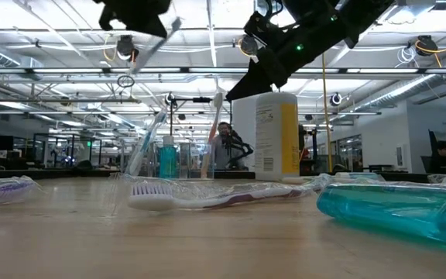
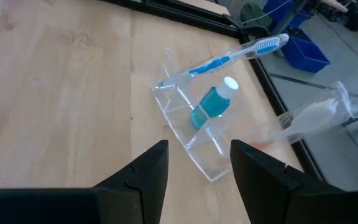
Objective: Pick & Place toothbrushing station
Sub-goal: Put the blue toothbrush into the transparent organizer
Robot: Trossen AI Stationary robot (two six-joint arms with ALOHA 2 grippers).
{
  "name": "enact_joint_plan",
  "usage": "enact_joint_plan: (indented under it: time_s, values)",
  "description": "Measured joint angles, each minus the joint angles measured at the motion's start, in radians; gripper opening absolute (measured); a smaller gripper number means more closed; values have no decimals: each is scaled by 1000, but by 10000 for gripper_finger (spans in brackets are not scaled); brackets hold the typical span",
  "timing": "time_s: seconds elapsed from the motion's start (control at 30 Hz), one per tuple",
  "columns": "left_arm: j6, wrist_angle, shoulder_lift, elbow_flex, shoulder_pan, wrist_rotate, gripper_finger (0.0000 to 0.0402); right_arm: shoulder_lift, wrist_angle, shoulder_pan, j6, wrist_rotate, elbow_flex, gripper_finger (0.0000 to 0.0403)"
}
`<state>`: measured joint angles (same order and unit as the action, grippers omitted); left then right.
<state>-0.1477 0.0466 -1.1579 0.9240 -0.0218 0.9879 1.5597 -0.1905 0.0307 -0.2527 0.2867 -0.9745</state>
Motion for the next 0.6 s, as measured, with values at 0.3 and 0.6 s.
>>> enact_joint_plan:
  time_s: [0.3, 0.6]
  values:
    - [107, -443, 94, -349, 120, -336, 1, 0, -22, 0, 3, 0, 0, 164]
    - [108, -1005, 17, -658, 175, -389, 1, 0, -28, 0, 5, -3, 0, 164]
